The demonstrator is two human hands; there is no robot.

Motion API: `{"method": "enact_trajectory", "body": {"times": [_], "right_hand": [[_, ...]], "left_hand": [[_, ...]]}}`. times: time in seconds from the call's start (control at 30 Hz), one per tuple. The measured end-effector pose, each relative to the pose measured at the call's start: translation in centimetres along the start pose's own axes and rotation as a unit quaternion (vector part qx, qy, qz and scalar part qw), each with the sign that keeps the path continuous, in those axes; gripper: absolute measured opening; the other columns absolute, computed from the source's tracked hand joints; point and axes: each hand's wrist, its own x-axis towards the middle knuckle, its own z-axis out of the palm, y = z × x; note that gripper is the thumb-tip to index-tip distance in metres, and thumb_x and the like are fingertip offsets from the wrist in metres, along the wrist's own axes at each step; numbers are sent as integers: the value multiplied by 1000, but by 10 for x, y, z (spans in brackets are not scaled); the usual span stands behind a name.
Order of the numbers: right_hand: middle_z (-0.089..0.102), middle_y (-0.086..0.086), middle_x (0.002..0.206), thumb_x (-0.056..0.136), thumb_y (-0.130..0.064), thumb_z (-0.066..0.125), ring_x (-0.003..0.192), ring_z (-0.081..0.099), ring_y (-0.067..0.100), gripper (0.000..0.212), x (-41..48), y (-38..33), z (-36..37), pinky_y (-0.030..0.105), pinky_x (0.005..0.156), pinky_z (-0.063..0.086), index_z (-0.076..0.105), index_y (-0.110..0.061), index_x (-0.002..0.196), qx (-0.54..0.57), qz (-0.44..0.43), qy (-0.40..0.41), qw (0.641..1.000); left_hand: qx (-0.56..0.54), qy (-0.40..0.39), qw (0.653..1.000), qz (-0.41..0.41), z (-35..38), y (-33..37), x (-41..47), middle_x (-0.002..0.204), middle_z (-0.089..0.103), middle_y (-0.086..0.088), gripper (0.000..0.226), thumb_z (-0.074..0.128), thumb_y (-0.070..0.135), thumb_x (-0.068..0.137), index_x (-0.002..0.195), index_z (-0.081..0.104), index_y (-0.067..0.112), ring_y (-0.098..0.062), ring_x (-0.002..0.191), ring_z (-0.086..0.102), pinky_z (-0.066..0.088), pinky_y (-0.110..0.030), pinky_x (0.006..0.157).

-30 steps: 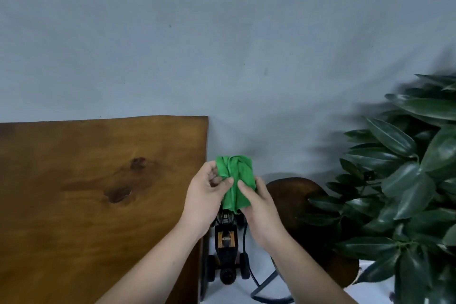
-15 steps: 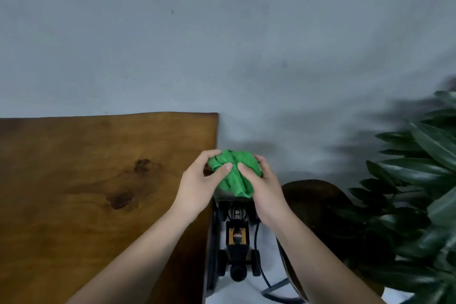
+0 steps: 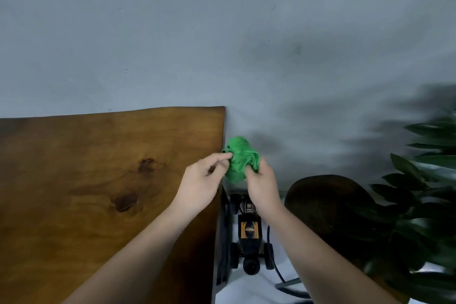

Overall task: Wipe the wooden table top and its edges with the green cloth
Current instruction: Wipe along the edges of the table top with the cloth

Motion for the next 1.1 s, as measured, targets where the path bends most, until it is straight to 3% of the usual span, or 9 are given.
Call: {"method": "enact_trajectory", "body": {"times": [0.07,0.13,0.23,0.37,0.5,0.63,0.8,0.9,1.1], "right_hand": [[72,-17,127,102,5,58,111,68,-8,55,29,-7,2,10,90,53,62,-35,139,-14,-16,22,1000],[69,-21,125,98,6,57,111,66,-10,61,63,-12,7,8,88,50,61,-39,140,-28,-25,44,998],[71,-7,133,99,7,51,123,67,11,61,112,-23,16,32,105,55,64,-32,145,-12,-11,38,999],[72,-5,140,105,-12,51,128,69,19,51,153,-32,35,51,109,61,68,-40,145,60,37,-18,997],[76,-5,133,95,-43,52,123,72,19,42,160,-32,56,48,100,66,73,-46,131,166,89,-32,982],[74,-9,137,108,-42,56,129,68,16,35,156,-24,64,54,111,60,71,-42,140,133,41,-2,990],[71,-17,134,111,-33,62,124,67,0,43,120,-15,61,37,113,58,65,-36,154,48,-18,19,999],[70,-15,141,112,-31,64,115,63,-18,44,69,-6,56,13,103,54,64,-35,156,32,-25,9,999],[67,-22,148,112,-23,66,131,63,-9,47,-65,13,37,7,101,50,61,-38,156,59,3,-27,998]], "left_hand": [[105,19,993,45,-10,-10,10,133,72,23,29,64,35,110,137,75,37,-2,128,61,48,-28,113],[217,31,974,59,-19,-22,22,151,62,13,37,63,39,109,145,68,32,-13,141,52,42,-37,119],[321,21,946,35,-27,-40,32,168,45,6,51,57,49,110,158,55,31,-20,157,37,32,-48,126],[357,49,932,44,-24,-57,37,170,43,6,55,46,57,111,161,50,33,-19,159,35,28,-52,129],[378,63,922,47,-19,-62,40,169,43,7,59,35,63,110,161,47,35,-18,159,35,29,-53,128],[388,63,918,55,-18,-65,41,169,41,9,59,33,63,109,161,45,37,-17,159,33,29,-50,127],[397,70,913,57,-17,-68,42,168,42,9,57,34,64,110,160,45,38,-17,158,34,29,-51,127],[395,72,914,59,-17,-67,42,168,43,8,58,35,63,110,160,47,36,-18,158,35,30,-51,126],[387,71,917,61,-18,-63,40,167,45,5,57,39,58,110,160,49,32,-20,157,36,31,-53,124]]}}
